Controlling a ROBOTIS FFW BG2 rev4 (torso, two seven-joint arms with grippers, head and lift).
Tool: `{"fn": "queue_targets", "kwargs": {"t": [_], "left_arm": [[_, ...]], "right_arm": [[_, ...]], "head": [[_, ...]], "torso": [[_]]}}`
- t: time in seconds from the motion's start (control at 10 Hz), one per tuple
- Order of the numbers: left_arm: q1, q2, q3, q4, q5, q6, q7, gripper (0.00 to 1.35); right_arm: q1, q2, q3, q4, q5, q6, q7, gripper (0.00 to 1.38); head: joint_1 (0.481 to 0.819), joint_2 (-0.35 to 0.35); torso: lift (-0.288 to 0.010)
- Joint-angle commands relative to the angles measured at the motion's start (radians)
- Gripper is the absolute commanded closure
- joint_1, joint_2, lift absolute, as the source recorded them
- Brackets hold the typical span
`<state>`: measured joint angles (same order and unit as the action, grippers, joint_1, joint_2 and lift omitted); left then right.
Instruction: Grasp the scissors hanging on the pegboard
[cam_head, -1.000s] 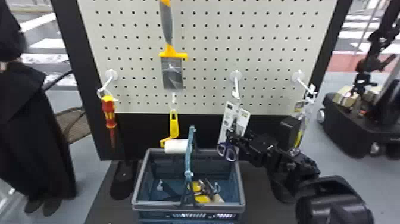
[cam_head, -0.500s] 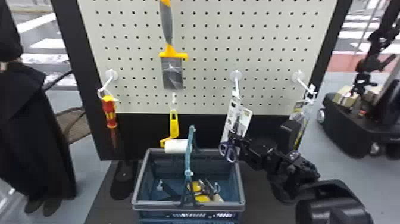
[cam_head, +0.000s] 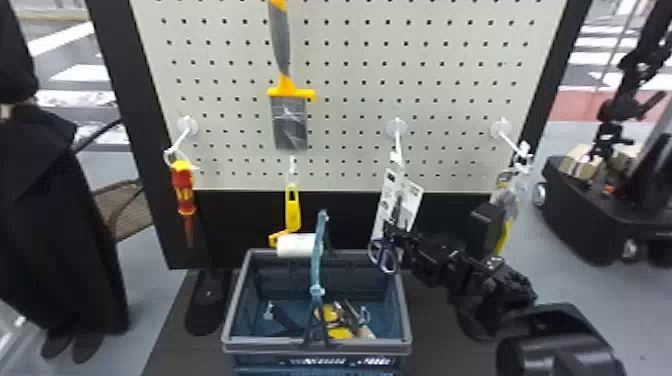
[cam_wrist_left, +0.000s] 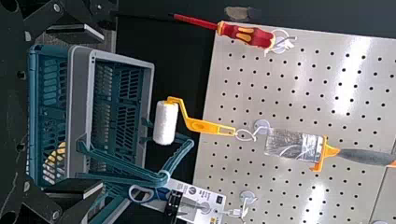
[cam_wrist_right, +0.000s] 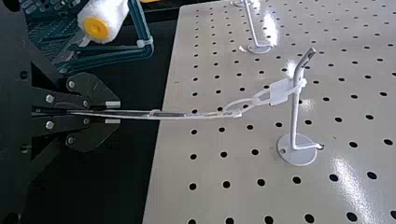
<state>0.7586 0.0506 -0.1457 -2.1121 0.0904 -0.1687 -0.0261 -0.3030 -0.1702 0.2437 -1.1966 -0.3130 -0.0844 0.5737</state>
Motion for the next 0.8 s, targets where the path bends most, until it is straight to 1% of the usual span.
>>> {"fn": "queue_targets", "kwargs": {"t": [0.0,0.7], "left_arm": [[0.000,0.000,0.000,0.000,-0.001,0.000,0.000,0.20],[0.004,0.000,0.000,0.000,0.000,-0.002,0.000,0.20]], "right_arm": [[-0.001,0.000,0.000,0.002,-0.001,0.000,0.000,1.28],[0.001,0.001,-0.001,0.015,-0.004,0.000,0.000,1.28]], "head": [[0.549,0.000],[0.549,0.000]], "torso": [[-0.100],[-0.100]]}}
